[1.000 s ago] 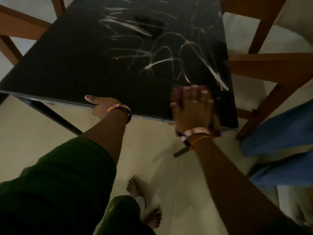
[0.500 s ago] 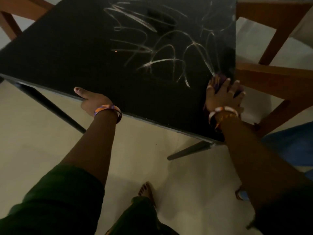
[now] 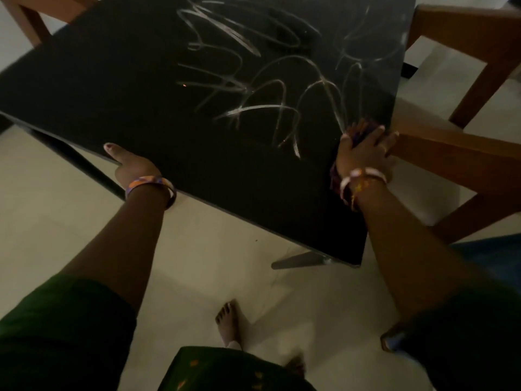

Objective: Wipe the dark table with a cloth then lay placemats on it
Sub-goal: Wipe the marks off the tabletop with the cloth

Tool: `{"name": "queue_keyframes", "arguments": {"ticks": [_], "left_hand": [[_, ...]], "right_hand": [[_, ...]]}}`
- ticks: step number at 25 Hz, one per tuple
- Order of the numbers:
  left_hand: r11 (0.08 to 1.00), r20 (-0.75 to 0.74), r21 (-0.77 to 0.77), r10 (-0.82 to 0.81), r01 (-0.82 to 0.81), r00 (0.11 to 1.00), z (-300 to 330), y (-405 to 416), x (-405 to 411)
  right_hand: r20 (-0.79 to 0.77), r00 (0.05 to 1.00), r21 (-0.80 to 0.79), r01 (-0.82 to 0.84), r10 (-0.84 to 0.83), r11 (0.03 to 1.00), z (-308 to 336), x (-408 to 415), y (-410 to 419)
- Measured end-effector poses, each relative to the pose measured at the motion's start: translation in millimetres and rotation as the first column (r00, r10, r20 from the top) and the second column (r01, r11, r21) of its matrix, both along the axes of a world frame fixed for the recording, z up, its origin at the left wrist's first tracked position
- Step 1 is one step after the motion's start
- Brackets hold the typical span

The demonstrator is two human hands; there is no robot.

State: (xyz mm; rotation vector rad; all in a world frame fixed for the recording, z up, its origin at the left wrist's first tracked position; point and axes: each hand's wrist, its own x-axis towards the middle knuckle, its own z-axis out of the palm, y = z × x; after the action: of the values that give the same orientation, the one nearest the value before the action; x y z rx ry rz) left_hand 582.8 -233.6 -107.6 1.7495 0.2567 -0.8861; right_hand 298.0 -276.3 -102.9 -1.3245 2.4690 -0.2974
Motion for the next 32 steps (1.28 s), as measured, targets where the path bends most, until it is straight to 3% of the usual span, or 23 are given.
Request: {"name": "queue_keyframes", "arguments": {"ticks": [4,6,8,13,16,18,20,21,22,26,27,28,31,32], "left_hand": [[0.998,-0.120,-0.006,-0.060,0.060,0.991,-9,19,-30],[0.994,-0.146,-0.057,-0.097,0.090,0.985,-5,37,-82],[0.999,-0.154,-0.009,-0.046,0.046,0.987,2,48,-137],[0.991,-0.078,0.036,0.132,-0.129,0.988,8,42,-171],[0.990,0.006,0.068,0.127,-0.127,0.992,8,43,-175],[0.991,0.009,0.066,0.119,-0.119,0.993,9,42,-175],[0.989,0.003,0.059,0.132,-0.132,0.991,10,43,-175],[0.990,0.002,0.064,0.127,-0.127,0.992,10,44,-175],[0.990,0.006,0.065,0.122,-0.122,0.993,10,44,-176],[0.988,0.039,0.080,0.133,-0.135,0.990,7,41,-175],[0.986,0.052,0.090,0.133,-0.137,0.990,6,40,-174],[0.986,0.058,0.095,0.136,-0.141,0.989,5,39,-173],[0.987,0.053,0.076,0.137,-0.141,0.989,5,39,-173],[0.987,0.061,0.079,0.132,-0.137,0.989,5,40,-174]], "right_hand": [[0.002,0.991,-0.011,-0.136,0.136,0.991,-4,-11,31],[0.017,0.975,-0.027,-0.220,0.221,0.975,-11,-6,82],[0.013,0.962,-0.054,-0.273,0.274,0.961,-18,-10,96],[0.099,0.952,-0.052,-0.286,0.290,0.957,-17,-48,-19],[0.019,0.926,0.001,-0.377,0.377,0.926,-16,-54,-14],[-0.123,0.795,0.005,-0.598,0.594,0.801,-21,-46,37],[-0.260,0.533,0.003,-0.834,0.805,0.552,-26,-46,85],[-0.304,0.430,0.010,-0.891,0.850,0.454,-28,-50,86],[-0.316,0.393,0.016,-0.908,0.863,0.419,-25,-56,67],[-0.150,0.644,0.066,-0.750,0.750,0.658,-10,-70,-37],[-0.162,0.633,0.080,-0.756,0.757,0.650,-10,-61,-34],[-0.207,0.560,0.066,-0.810,0.802,0.583,-11,-47,-14],[-0.237,0.188,0.025,-0.980,0.953,0.199,-18,-22,71],[-0.261,0.112,0.055,-0.990,0.959,0.131,-19,-29,79]]}}
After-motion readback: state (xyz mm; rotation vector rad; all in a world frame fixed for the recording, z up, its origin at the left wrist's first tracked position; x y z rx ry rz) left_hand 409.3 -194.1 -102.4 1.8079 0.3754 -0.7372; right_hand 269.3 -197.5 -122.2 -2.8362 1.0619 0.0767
